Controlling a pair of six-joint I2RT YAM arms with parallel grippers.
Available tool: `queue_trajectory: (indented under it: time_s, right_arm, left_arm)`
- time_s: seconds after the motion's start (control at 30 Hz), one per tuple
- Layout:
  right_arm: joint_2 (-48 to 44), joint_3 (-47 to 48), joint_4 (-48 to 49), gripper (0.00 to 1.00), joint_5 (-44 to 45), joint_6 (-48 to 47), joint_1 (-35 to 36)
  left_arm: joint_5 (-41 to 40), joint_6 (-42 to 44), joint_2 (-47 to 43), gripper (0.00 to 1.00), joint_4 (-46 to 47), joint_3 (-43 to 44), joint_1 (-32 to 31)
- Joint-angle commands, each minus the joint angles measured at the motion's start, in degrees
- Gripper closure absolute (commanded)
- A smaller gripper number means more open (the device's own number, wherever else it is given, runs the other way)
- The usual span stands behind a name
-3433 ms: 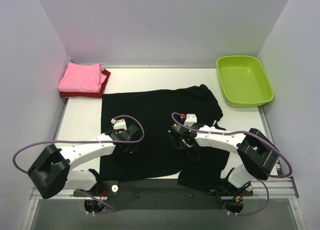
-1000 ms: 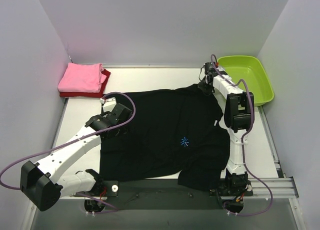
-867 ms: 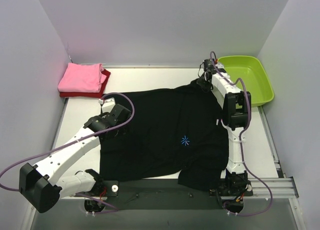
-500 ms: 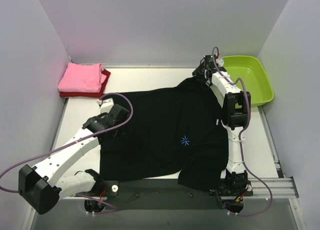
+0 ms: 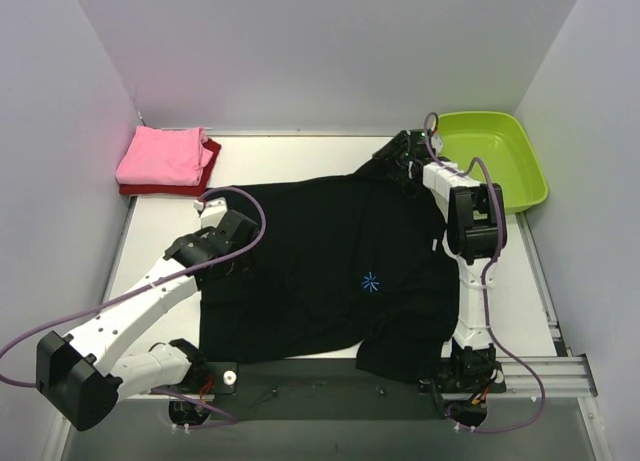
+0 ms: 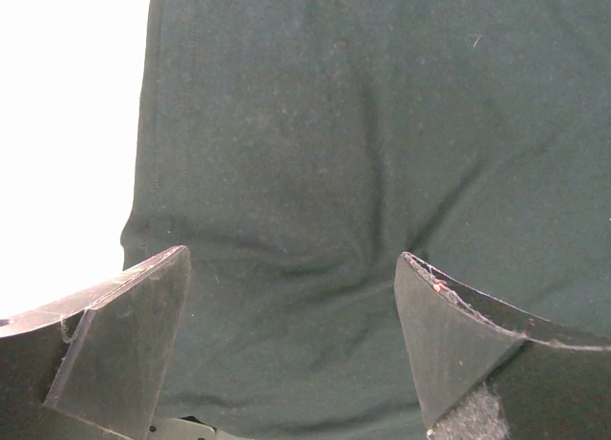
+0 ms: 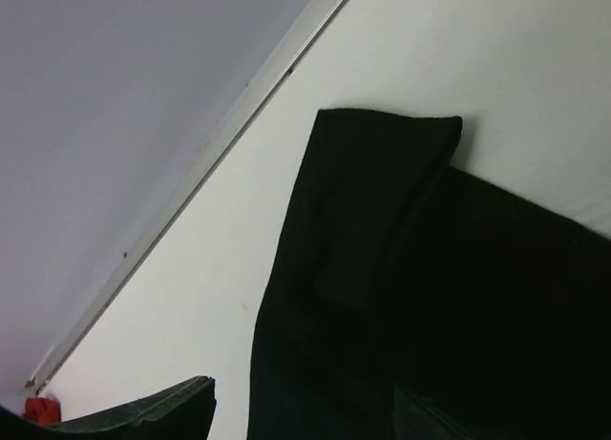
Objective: Fold and stack the t-shirts
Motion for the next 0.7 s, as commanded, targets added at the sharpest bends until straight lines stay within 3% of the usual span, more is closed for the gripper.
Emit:
queue_trajectory:
  time_s: [0.0, 0.3, 0.67]
  right_arm:
    - [-9.3, -5.4, 1.8, 0.28, -1.9, -1.6, -0.1]
    - [-12.9, -9.5, 1.1, 0.33, 0.1, -5.0, 0.1]
    - [-11.3, -8.1, -3.9, 0.48, -1.4, -4.6, 0.6]
  left_arm:
    - [0.7, 1.0, -0.6, 0.03, 1.3, 0.3, 0.3]
    - [1.5, 1.1, -1.5, 0.02, 1.9, -0.7, 0.3]
    - [1.5, 1.0, -2.0, 0.03, 2.0, -1.5, 0.3]
